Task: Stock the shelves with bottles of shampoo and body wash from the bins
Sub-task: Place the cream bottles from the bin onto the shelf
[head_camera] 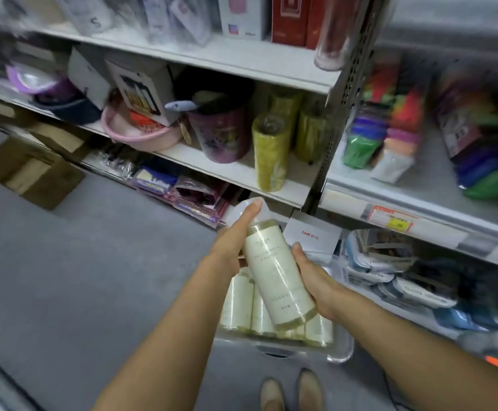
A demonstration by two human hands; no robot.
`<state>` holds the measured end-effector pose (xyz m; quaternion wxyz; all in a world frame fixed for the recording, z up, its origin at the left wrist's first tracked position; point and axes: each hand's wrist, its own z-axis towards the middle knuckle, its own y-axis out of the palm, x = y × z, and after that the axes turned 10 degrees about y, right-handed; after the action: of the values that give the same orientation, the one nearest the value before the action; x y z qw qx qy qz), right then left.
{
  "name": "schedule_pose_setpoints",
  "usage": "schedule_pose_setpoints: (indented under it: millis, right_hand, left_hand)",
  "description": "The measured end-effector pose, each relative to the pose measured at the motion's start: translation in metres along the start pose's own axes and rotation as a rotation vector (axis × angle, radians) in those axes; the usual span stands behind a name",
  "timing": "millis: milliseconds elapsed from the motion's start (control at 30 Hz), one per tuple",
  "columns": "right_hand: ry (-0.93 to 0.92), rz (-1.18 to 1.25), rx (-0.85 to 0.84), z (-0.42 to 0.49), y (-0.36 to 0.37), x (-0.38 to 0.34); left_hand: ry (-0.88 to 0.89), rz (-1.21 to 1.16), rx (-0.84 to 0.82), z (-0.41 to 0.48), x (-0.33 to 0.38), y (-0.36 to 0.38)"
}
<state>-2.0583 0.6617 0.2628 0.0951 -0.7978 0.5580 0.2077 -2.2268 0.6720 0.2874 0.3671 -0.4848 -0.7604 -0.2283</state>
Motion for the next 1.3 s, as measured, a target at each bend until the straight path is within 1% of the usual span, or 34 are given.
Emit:
schedule_pose_setpoints:
  millis: [100,267,300,367,433,500,567,667,767,833,967,1067,1167,1300]
  right_hand:
    - [-0.065,-0.070,0.054,-0.038,0.000,-0.019]
    - [-0.204,-0.066,0.057,-0.096,-0.002,-0.037]
    - [-0.249,-0.052,0.036,-0.107,-0.003,-0.041]
    - [-0.325,-0.040,-0.064,-0.132,-0.004,-0.048]
    - [-0.364,-0.090,-0.132,-0.160,-0.005,-0.056]
    - [-0.429,-0.160,-0.156,-0.185,-0.005,-0.061]
    - [-0.491,-0.157,-0.135,-0.204,-0.005,-0.064]
    - [-0.545,-0.057,-0.113,-0.227,-0.006,-0.068]
    - [-0.611,0.054,-0.095,-0.250,-0.010,-0.078]
    - [-0.666,0.095,-0.086,-0.265,-0.016,-0.085]
    - [-0.751,0.110,-0.059,-0.296,-0.033,-0.096]
    - [-0.784,0.082,-0.058,-0.317,-0.051,-0.101]
    - [-0.827,0.019,0.005,-0.334,-0.077,-0.107]
    - [-0.881,0.062,0.094,-0.352,-0.121,-0.119]
  left_hand:
    - [0.028,-0.028,-0.020,-0.028,0.033,0.001]
    - [0.101,-0.065,-0.094,-0.077,0.085,0.006]
    - [0.115,-0.066,-0.108,-0.086,0.094,0.007]
    - [0.141,-0.079,-0.142,-0.104,0.112,0.008]
    - [0.154,-0.094,-0.185,-0.123,0.130,0.008]
    - [0.180,-0.080,-0.238,-0.142,0.149,0.009]
    - [0.221,-0.059,-0.280,-0.159,0.166,0.010]
    - [0.287,-0.033,-0.374,-0.178,0.187,0.013]
    - [0.401,-0.010,-0.390,-0.193,0.198,0.019]
    - [0.467,0.025,-0.435,-0.205,0.201,0.026]
    - [0.596,0.164,-0.569,-0.230,0.206,0.046]
    - [0.680,0.222,-0.575,-0.244,0.217,0.070]
    - [0.728,0.243,-0.609,-0.256,0.230,0.100]
    - [0.771,0.217,-0.640,-0.268,0.243,0.148]
